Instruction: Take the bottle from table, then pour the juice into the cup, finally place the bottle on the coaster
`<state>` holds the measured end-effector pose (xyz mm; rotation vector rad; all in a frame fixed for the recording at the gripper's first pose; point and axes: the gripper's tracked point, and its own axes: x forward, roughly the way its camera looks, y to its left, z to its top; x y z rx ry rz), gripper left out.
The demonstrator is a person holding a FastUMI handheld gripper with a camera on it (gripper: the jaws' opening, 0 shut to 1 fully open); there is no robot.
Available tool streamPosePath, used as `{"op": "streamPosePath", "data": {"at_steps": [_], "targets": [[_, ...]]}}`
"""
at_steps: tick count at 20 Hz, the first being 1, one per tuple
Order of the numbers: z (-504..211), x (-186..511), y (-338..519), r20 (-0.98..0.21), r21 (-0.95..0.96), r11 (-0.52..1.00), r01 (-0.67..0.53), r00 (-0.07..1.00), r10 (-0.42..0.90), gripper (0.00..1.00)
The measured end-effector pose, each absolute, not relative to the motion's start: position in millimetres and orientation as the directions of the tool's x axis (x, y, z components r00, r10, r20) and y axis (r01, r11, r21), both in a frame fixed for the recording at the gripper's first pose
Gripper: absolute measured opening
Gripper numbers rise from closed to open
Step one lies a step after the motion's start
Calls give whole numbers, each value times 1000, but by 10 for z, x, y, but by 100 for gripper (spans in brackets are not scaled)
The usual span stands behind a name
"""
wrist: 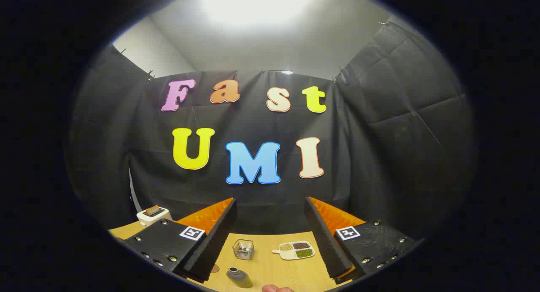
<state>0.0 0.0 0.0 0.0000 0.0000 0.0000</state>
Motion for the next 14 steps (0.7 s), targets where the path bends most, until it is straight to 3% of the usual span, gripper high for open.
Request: {"op": "streamPosePath", "data": {"at_steps": [14], "targets": [[-84,39,111,5,33,999,-36,999,36,97]]}}
